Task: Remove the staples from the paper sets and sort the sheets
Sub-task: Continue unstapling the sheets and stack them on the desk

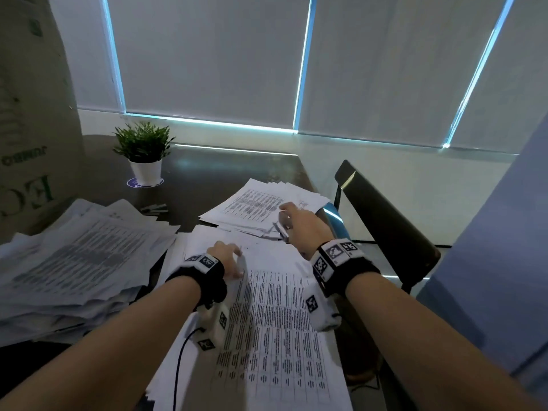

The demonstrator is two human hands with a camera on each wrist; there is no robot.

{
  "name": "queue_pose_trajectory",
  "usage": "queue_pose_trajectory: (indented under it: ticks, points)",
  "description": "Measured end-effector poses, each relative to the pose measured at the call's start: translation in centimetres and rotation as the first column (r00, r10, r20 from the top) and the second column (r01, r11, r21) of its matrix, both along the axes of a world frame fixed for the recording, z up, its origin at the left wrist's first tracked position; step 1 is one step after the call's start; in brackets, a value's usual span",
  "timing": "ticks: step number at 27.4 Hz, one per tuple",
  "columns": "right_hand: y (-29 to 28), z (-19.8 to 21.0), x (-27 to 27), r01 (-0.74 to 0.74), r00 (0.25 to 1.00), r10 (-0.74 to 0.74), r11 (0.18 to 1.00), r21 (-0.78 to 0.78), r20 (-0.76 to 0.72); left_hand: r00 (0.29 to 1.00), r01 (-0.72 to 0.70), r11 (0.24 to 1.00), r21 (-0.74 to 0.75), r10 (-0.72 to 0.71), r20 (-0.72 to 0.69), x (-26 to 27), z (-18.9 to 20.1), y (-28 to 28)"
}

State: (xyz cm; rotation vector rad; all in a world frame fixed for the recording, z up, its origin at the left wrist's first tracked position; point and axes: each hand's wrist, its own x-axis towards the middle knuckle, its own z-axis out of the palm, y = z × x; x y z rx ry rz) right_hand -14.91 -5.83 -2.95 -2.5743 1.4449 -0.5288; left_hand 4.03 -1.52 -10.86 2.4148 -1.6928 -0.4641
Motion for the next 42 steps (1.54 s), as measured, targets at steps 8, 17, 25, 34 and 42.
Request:
queue_pose_trajectory:
  ticks: [8,17,25,34,42]
  points:
    - [0.1,-3.8,3.6,-0.150,0.967,0.190,0.963,0.225,-0.168,0.977,0.057,0.982,0.182,-0.093,0.194,0.0,-1.8,-1.5]
    - [0.5,-5.2,5.0,-0.190,0.944,0.231,0.964,0.184,-0.236,0.966,0.082,0.954,0.288,-0.147,0.212,0.2,-2.6,-0.8]
    - [1.1,-7.3,5.6,-0.188,0.960,0.211,0.973,0.132,-0.183,0.964,0.059,0.962,0.265,-0.124,0.235,-0.6,-2.7,-0.5]
    - [1.1,-6.8,6.5,-0.212,0.941,0.229,0.973,0.096,-0.248,0.958,0.051,0.960,0.275,-0.125,0.260,-0.7,-2.4,-0.4]
    - [-0.8,-5.4,5.3,-0.221,0.952,0.278,0.911,0.348,-0.125,0.957,0.057,0.944,0.326,-0.144,0.251,-0.2,-1.9,-0.8]
